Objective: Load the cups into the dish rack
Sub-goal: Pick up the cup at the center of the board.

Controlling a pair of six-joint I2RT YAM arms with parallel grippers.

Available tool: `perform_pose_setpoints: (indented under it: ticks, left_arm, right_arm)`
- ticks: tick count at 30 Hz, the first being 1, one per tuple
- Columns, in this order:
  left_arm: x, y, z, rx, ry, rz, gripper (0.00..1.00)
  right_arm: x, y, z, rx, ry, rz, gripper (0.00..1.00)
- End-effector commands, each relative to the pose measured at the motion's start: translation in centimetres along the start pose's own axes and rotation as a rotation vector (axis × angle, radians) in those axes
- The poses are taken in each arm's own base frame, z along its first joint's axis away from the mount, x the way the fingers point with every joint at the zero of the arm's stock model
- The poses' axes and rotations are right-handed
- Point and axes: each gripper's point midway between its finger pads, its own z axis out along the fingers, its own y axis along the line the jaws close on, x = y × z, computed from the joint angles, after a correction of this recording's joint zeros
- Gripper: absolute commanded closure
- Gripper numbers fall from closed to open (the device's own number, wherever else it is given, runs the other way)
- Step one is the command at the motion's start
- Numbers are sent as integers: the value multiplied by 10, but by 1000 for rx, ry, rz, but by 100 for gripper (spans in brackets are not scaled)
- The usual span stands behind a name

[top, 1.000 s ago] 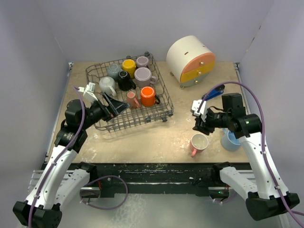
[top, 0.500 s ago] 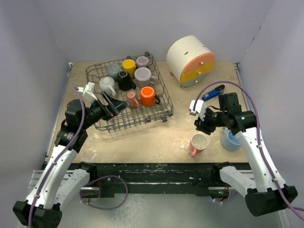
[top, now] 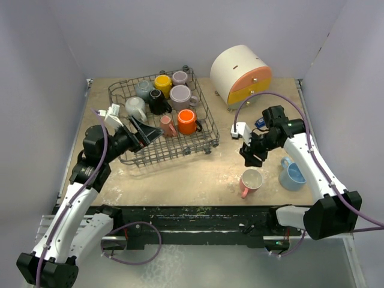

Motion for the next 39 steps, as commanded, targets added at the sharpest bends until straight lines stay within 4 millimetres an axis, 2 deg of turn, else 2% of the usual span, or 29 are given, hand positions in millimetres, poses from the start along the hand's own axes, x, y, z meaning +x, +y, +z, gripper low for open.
perform_pose_setpoints:
  ticks: [1,6,11,14,16,19,24,29,32,36,39]
  left_arm:
    - [-7,-8,-5,22,-38,35,0]
    - [-6,-3,-2,16,-36,23,0]
    - [-5,-1,1,17,-35,10,0]
    - [-5,0,2,16,-36,9,0]
    - [-5,0,1,16,-36,8,0]
    - [-5,0,1,15,-35,4,0]
    - [-5,0,-1,11,-39,4,0]
    - [-5,0,-2,10,-43,2,0]
    - [-5,0,-1,12,-42,0,0]
    - [-7,-3,-1,20,-43,1,0]
    - [-8,-6,-2,26,-44,1,0]
  right_arm:
    - [11,9,-6,-18,41,-22,42]
    - [29,6,-3,20,113,-1,42]
    - [51,-3,9,84,177,64,42]
    - [53,-10,12,117,184,84,43]
    - [63,-8,20,120,202,103,44]
    - [69,-16,27,161,205,116,46]
    - [69,-18,34,191,174,144,59]
    - [69,-14,34,192,161,161,75]
    - [68,-16,35,203,153,171,89]
    - [63,-16,35,197,131,180,100]
    - [57,-12,35,176,109,186,100]
